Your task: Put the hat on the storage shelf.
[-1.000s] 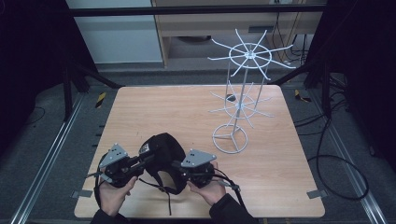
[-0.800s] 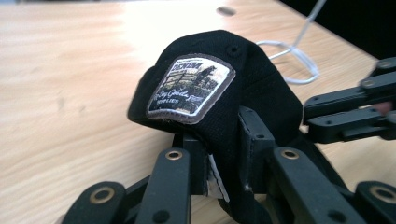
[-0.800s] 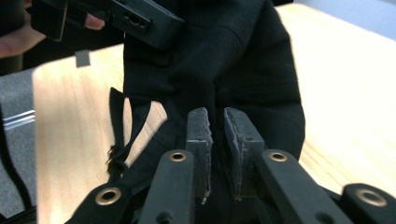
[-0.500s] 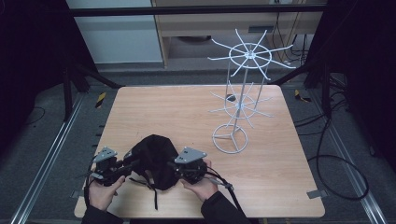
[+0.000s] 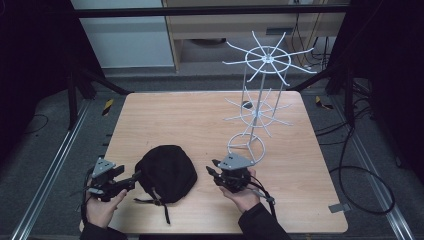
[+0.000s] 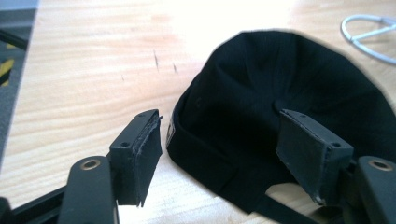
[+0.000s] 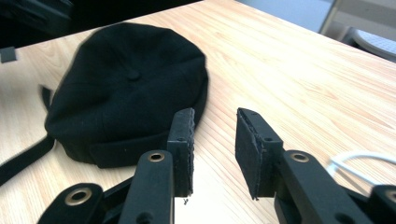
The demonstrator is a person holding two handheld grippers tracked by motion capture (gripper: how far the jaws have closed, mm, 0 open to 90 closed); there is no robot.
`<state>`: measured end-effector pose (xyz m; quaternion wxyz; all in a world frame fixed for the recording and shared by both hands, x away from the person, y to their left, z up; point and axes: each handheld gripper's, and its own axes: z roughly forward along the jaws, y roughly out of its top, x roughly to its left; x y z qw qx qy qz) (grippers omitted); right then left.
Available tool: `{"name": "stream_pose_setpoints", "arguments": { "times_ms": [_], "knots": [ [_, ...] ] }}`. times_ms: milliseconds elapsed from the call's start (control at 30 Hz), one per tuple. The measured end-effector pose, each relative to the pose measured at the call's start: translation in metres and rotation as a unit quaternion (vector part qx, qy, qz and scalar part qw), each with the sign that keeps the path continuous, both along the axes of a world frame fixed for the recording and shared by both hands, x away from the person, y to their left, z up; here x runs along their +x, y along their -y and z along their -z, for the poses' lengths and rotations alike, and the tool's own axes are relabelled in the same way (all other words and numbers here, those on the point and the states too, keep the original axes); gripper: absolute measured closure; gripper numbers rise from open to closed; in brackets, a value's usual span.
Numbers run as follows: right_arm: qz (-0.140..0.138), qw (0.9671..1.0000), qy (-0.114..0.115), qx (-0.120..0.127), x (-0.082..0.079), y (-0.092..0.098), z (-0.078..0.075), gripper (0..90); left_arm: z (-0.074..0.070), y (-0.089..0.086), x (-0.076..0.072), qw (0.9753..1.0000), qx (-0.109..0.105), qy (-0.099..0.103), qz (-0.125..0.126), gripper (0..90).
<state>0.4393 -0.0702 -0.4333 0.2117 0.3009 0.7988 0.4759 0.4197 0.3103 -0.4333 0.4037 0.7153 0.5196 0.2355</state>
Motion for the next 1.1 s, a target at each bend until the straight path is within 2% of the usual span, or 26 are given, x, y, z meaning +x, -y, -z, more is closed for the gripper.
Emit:
{"name": "stream_pose_setpoints", "arguments": {
  "times_ms": [67, 100, 133, 167, 233, 367, 433, 467, 633, 900, 1033, 1067, 1100],
  "knots": [
    [0.007, 1.0000, 0.001, -0.001, -0.002, 0.009, 0.000, 66.2, -0.005, 0.002, -0.001, 0.9999, 0.000, 0.010, 0.002, 31.6],
    [0.016, 0.9999, 0.003, -0.004, -0.004, 0.020, 0.001, 65.4, -0.010, 0.008, -0.001, 0.9998, 0.006, 0.017, 0.009, 33.3],
    [0.021, 0.9998, 0.004, -0.004, -0.005, 0.026, 0.001, 65.1, -0.010, 0.008, -0.001, 0.9998, 0.006, 0.017, 0.009, 34.3],
    [0.021, 0.9998, 0.004, -0.004, -0.005, 0.026, 0.001, 65.1, -0.012, 0.012, -0.001, 0.9996, 0.012, 0.020, 0.014, 34.3],
    [0.032, 0.9995, 0.002, -0.001, -0.007, 0.038, 0.002, 64.3, -0.016, 0.021, 0.000, 0.9990, 0.025, 0.029, 0.021, 36.2],
    [0.051, 0.9987, 0.003, 0.007, -0.011, 0.061, 0.001, 63.5, -0.020, 0.042, 0.005, 0.9978, 0.040, 0.029, 0.044, 40.0],
    [0.069, 0.9976, 0.004, 0.009, -0.016, 0.078, 0.002, 63.4, -0.018, 0.054, 0.010, 0.9972, 0.050, 0.019, 0.053, 42.7],
    [0.069, 0.9976, 0.004, 0.009, -0.016, 0.078, 0.002, 63.4, -0.018, 0.054, 0.010, 0.9972, 0.050, 0.019, 0.053, 43.6],
    [0.096, 0.9954, 0.002, 0.011, -0.020, 0.105, 0.004, 63.3, -0.013, 0.068, 0.020, 0.9964, 0.064, -0.005, 0.055, 46.4],
    [0.138, 0.9903, -0.001, 0.019, -0.025, 0.141, 0.007, 63.3, -0.003, 0.075, 0.032, 0.9945, 0.073, -0.044, 0.061, 52.3],
    [0.153, 0.9879, -0.010, 0.025, -0.026, 0.154, 0.011, 63.4, 0.005, 0.075, 0.038, 0.9921, 0.085, -0.066, 0.064, 55.8],
    [0.153, 0.9879, -0.010, 0.025, -0.026, 0.154, 0.011, 63.4, 0.005, 0.075, 0.038, 0.9921, 0.085, -0.066, 0.064, 56.5],
    [0.154, 0.9876, -0.014, 0.025, -0.024, 0.156, 0.012, 63.5, 0.007, 0.076, 0.040, 0.9908, 0.092, -0.074, 0.066, 56.9]
  ]
}}
